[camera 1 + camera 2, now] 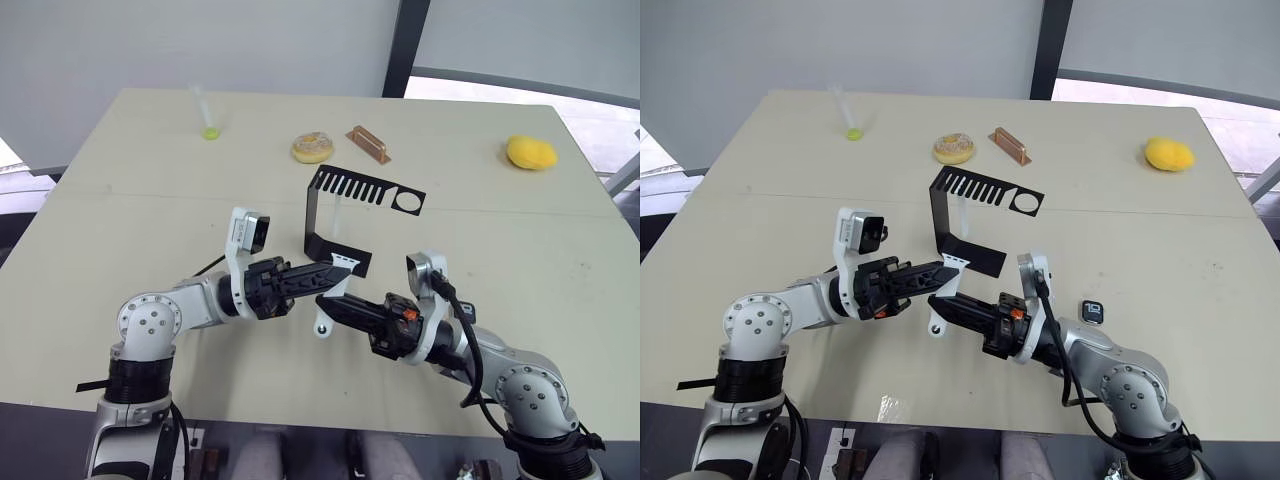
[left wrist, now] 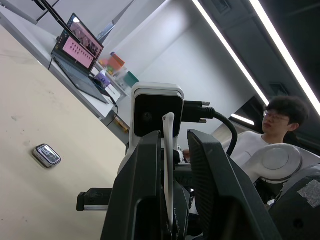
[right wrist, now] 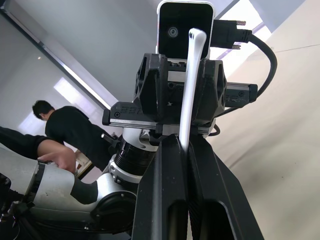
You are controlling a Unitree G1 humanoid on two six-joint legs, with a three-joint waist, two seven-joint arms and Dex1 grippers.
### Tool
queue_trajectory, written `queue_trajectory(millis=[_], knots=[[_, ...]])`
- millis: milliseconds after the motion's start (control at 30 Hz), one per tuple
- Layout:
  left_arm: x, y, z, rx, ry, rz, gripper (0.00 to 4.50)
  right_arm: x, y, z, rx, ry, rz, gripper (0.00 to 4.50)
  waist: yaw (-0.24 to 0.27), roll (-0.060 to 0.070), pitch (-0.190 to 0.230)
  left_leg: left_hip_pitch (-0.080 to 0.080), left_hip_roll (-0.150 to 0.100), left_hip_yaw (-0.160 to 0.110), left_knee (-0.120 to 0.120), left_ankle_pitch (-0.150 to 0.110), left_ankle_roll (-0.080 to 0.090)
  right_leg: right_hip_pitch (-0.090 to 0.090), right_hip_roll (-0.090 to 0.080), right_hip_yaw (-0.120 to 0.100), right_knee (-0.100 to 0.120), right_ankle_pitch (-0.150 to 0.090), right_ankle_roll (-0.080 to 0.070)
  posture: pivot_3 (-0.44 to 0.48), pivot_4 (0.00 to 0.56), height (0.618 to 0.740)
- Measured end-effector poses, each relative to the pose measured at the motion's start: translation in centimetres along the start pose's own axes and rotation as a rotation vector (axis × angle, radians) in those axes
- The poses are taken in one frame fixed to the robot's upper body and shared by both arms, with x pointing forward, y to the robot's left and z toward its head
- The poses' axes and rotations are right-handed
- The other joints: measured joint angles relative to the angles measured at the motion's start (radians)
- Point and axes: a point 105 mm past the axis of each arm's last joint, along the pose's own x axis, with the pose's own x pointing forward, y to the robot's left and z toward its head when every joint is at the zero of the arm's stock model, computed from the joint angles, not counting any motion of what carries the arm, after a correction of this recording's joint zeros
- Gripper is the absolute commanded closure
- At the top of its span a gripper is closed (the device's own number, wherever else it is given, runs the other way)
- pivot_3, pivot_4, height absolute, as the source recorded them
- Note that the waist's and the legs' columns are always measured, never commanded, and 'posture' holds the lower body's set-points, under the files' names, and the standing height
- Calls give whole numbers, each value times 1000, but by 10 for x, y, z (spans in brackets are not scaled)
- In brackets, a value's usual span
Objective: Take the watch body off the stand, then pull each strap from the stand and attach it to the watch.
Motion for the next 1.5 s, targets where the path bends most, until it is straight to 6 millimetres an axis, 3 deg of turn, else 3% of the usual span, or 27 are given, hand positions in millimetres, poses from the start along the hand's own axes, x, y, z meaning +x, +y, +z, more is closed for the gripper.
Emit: queue_trajectory(millis=[67, 167, 1000, 1100, 1167, 1200, 1333, 1433, 1500], knots=[[0, 1, 0, -4, -4, 2, 3605, 0, 0, 0, 0, 0, 0, 4500, 0, 0, 0, 0, 0, 0, 0, 0, 0, 0, 0, 0, 0, 0, 0, 0, 150, 740], [-1, 2, 0, -9, -8, 3, 4461, -1, 0, -1, 3, 0, -2, 4500, 0, 0, 0, 0, 0, 0, 0, 0, 0, 0, 0, 0, 0, 0, 0, 0, 150, 740], [-1, 0, -2, 13, 12, -3, 4461, -1, -1, -2, -1, 6, -11, 4500, 0, 0, 0, 0, 0, 0, -1, 0, 0, 0, -1, 0, -1, 0, 0, 0, 150, 740], [0, 2, -2, 31, 14, 8, 4500, -3, -2, -2, -5, 16, -18, 3586, 0, 0, 0, 0, 0, 0, -1, 0, 0, 0, -1, 0, -2, 0, 0, 0, 150, 740], [-1, 4, 0, 66, 6, 29, 4500, -7, -4, -2, -44, 38, -50, 2662, 1, 0, 0, -1, 0, 0, -1, 0, 0, 0, -1, 0, -2, 0, 0, 0, 150, 740], [-2, 6, 3, 101, -3, 47, 4500, -11, -5, -2, -78, 51, -78, 2025, 2, 0, 0, -1, 0, 0, -2, 0, 0, 0, -1, 0, -3, 0, 0, 0, 150, 740], [-15, 10, 18, 323, -27, 154, 4500, -45, -12, 8, -220, 77, -243, 223, 4, 0, 0, -1, -1, 0, -5, 0, -1, 0, -1, -1, -8, 0, 0, 0, 150, 740], [-49, 15, 33, 588, -19, 341, 4500, -101, -24, 17, -420, 145, -508, 105, 8, 0, 0, -1, -1, 1, -13, 3, -5, 0, -1, -1, -14, 0, 0, 0, 150, 740], [-64, 15, 38, 724, 8, 411, 4500, -128, -25, 30, -576, 124, -643, 105, 8, 0, 0, -1, -1, 2, -15, 3, -5, 0, 1, 0, -16, 0, 0, 0, 150, 740]])
